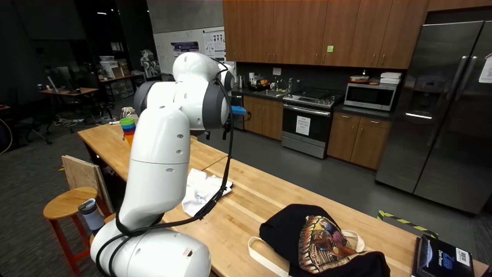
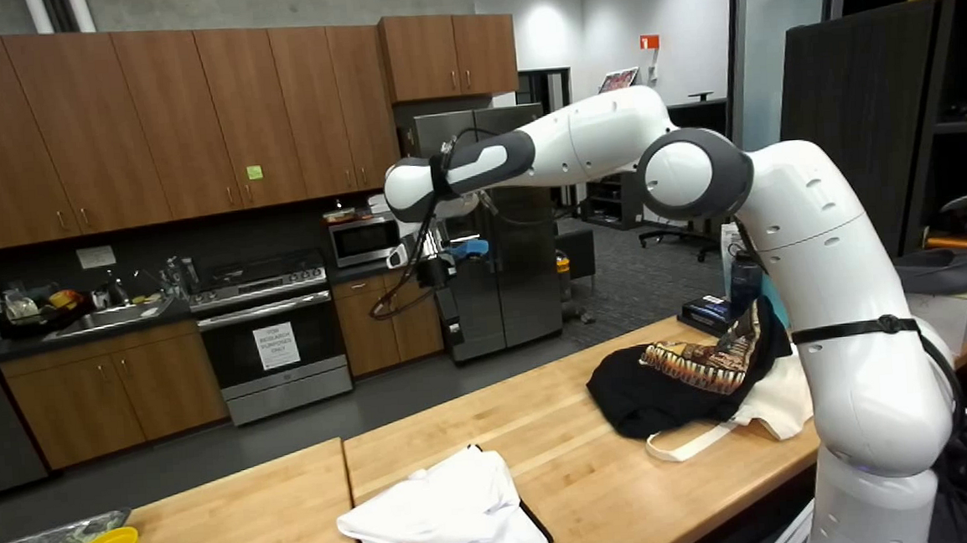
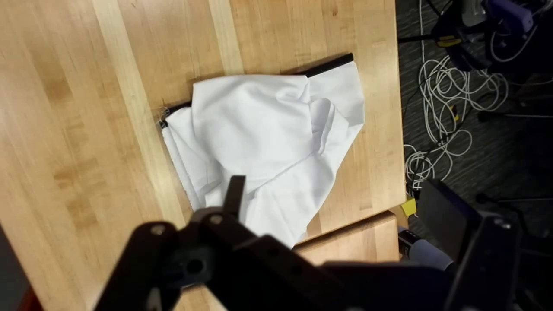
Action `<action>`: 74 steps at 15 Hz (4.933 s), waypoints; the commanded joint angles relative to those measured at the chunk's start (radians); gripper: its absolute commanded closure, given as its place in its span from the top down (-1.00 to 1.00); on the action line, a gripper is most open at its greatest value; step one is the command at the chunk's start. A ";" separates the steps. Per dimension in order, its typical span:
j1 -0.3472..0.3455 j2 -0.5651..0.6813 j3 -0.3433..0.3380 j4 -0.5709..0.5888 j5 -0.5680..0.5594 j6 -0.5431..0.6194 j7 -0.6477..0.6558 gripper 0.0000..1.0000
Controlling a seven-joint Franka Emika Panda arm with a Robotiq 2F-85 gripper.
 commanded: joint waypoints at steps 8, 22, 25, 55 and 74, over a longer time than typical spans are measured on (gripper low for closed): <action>0.020 -0.153 -0.004 -0.349 0.073 0.326 0.193 1.00; 0.079 -0.525 0.023 -0.980 0.085 0.559 0.288 1.00; 0.083 -0.461 0.013 -0.967 0.086 0.732 0.391 1.00; 0.262 0.190 0.016 -0.353 -0.193 0.495 0.665 1.00; 0.170 0.076 0.045 -0.367 -0.109 0.478 0.549 -1.00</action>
